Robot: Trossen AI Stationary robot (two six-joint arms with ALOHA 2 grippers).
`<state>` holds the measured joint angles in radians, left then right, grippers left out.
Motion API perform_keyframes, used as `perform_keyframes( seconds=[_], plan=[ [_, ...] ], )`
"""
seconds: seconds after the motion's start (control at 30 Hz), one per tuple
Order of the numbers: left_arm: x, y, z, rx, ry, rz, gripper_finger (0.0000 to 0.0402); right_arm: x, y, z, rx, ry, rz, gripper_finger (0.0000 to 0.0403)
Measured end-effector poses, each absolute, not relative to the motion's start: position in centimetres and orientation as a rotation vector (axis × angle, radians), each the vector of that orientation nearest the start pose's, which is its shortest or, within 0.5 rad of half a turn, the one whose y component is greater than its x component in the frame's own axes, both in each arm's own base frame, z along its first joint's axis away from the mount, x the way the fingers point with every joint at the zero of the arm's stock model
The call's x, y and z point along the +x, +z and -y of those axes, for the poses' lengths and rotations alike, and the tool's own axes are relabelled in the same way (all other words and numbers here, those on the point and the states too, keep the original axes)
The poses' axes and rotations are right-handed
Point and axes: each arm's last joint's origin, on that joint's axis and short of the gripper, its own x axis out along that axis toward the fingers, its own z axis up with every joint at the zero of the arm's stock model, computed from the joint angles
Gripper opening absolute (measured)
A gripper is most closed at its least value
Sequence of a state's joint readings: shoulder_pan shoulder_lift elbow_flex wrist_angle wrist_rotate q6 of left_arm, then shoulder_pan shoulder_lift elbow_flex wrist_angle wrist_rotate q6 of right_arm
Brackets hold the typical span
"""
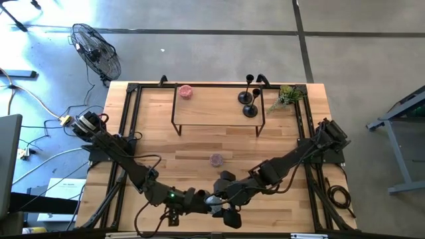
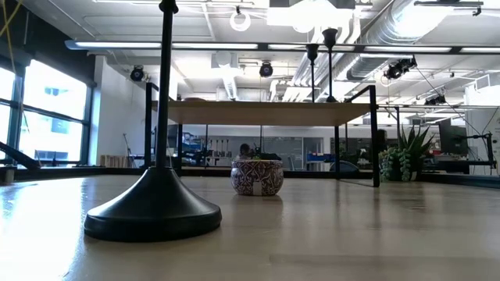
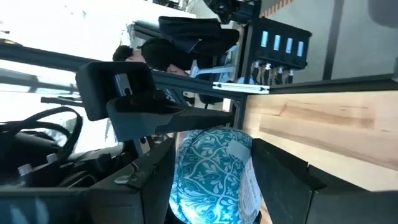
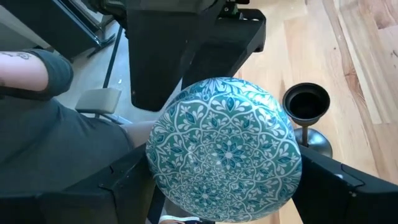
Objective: Pick & Place candle stick holders
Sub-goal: Put the blue patterned scented candle on the shelf
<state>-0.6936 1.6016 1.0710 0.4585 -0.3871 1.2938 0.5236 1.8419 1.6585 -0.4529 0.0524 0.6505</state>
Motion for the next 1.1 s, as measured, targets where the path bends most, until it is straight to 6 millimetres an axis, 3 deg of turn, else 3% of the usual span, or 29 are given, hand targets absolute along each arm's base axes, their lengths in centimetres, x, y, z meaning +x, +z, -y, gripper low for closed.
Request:
perform_keyframes(
  seconds=[0.57, 0.93, 1.1],
  plan=[
    [28.70, 28.87, 22.21, 1.242, -0.205, 0.073, 0.0213, 36.37, 31.46, -20.78, 0.427, 0.225, -0.742, 0.0294],
    [28.59, 28.95, 22.35, 1.235, -0.197, 0.075, 0.0349, 36.37, 31.30, -20.80, 0.423, 0.223, -0.750, 0.0294],
    [28.66, 28.89, 22.30, 1.230, -0.217, 0.080, 0.0385, 36.41, 31.24, -20.81, 0.419, 0.214, -0.747, 0.0294]
  ],
)
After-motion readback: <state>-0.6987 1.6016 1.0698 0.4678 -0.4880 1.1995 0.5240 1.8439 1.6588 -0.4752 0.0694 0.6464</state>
